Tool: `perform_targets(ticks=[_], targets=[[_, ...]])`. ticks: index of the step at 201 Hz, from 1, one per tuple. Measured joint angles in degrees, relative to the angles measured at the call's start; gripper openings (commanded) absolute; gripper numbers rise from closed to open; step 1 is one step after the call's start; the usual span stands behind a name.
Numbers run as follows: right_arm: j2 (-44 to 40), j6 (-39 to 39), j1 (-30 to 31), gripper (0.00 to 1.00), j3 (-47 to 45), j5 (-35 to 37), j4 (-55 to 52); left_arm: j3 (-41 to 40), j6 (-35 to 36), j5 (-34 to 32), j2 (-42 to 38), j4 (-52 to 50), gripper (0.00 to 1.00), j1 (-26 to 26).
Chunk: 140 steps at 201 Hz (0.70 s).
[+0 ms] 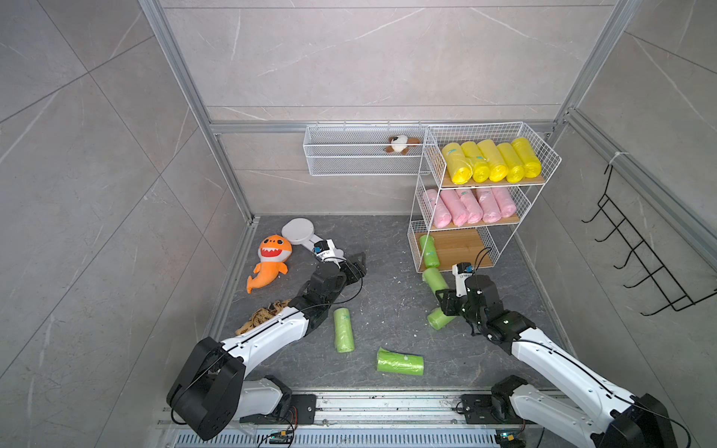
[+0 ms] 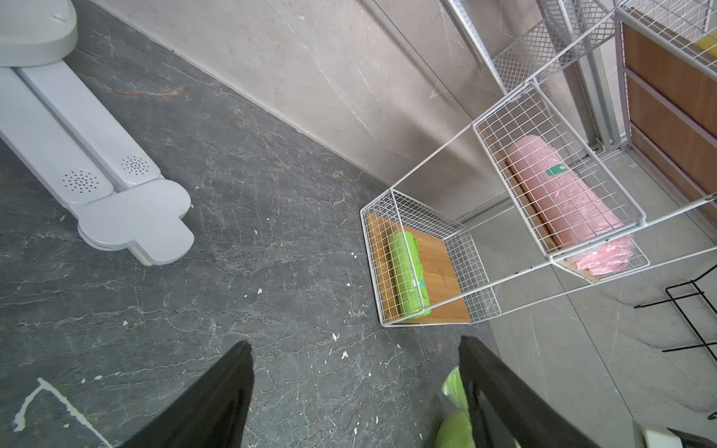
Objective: Sort the rolls of trash bags by color and place them on the shelf
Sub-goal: Place the roll of trash bags on the shelf.
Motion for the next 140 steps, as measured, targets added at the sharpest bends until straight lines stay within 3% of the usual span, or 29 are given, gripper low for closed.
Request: perform_targets(ticks=[70, 140], targets=[[3.13, 0.66, -13.86, 0.23, 0.09, -1.62, 6.43, 0.48, 0.00, 2.27, 0.02, -0.39, 0.86, 0.00], [18.60, 4.66, -16.63, 0.27, 1.64, -5.22, 25.35, 1.18, -0.22, 5.55, 2.80, -0.17, 0.86, 0.00]])
